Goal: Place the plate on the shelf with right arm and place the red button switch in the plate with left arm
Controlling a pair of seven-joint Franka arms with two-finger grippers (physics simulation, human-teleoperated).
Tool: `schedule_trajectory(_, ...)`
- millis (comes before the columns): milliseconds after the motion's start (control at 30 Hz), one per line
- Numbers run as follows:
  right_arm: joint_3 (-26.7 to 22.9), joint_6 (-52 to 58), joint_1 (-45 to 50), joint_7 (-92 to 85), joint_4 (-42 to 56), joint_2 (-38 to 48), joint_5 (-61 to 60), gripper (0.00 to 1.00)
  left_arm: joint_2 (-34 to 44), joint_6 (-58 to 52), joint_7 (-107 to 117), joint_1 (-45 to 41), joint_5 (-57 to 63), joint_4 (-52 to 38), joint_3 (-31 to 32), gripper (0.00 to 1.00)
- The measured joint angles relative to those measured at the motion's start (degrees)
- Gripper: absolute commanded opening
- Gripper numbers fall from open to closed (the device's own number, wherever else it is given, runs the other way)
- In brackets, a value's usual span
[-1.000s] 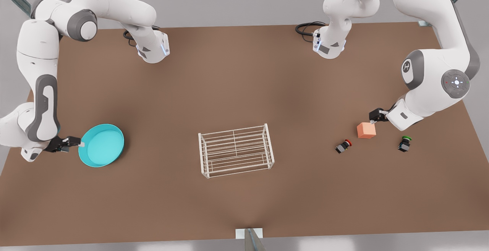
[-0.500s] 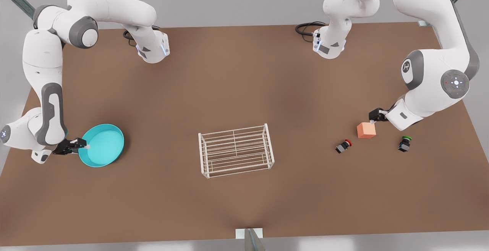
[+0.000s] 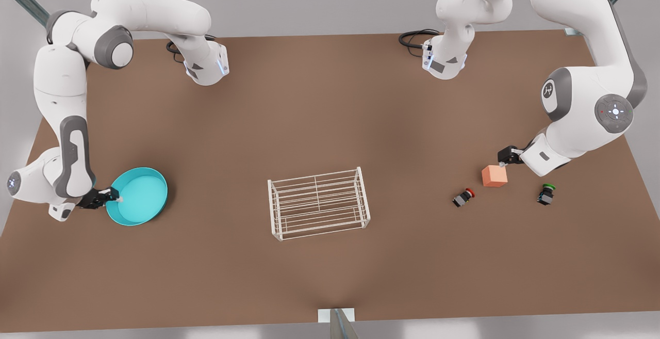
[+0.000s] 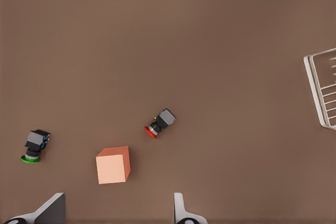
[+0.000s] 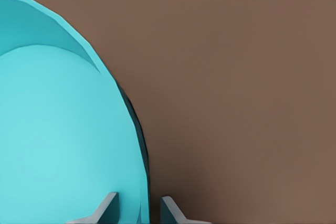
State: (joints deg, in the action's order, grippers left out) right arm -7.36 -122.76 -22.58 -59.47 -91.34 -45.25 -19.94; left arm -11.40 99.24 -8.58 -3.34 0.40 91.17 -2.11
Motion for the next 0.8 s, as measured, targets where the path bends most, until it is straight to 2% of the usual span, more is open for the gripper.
schedule_trajectory(167, 0.1, 0.3, 0.0, -0.2, 0.3, 0.4, 0.2, 0.26, 0.0, 0.0, 0.0, 0.0, 0.0, 0.0, 0.0, 1.00)
schedule_trajectory(300, 0.1, 0.6, 0.0, -0.3, 0.4, 0.9, 0.5, 0.24, 0.0, 0.0, 0.0, 0.0, 0.0, 0.0, 0.0, 1.00)
schedule_trajectory(533, 0.7, 4.4, 1.6, -0.4, 0.5, 6.6, 0.6, 0.24, 0.0, -0.1, 0.0, 0.0, 0.0, 0.0, 0.0, 1.00)
schedule_trajectory(800, 0.9, 10.4, 7.8, 0.9, 2.1, 11.8, 0.1, 0.23, 0.0, -0.1, 0.4, -0.3, -0.1, 0.1, 0.1, 1.00)
